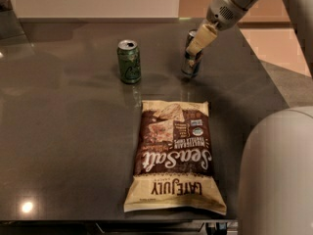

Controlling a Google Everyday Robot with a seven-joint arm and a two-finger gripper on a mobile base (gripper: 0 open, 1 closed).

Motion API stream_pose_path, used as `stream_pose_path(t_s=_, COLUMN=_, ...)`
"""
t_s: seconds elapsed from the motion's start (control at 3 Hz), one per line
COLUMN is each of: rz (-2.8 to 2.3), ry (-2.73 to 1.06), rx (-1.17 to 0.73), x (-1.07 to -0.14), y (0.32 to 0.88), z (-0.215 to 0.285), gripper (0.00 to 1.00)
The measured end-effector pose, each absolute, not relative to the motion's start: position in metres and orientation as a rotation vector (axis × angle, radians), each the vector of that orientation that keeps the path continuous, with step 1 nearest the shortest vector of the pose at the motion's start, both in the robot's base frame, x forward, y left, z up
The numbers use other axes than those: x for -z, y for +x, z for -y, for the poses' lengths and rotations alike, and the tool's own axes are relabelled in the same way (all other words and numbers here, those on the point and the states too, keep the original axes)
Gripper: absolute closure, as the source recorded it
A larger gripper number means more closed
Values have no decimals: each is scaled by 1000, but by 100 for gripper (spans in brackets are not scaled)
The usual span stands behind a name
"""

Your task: Move redbull can near green can

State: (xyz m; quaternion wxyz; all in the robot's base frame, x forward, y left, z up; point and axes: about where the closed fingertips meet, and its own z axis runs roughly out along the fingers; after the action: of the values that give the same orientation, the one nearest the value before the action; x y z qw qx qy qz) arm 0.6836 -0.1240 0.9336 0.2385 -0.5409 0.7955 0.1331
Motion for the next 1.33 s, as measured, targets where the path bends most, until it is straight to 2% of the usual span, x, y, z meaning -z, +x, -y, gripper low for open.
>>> stream_pose_path(t_s=0.67, rz=-2096, ry=-1607, rx=-445, x=-938, y=680, z=61, gripper=100)
stream_pose_path(t_s=1.33, rz=-2066, ry=-1691, rx=-465, x=-927, y=673, z=30, gripper=100)
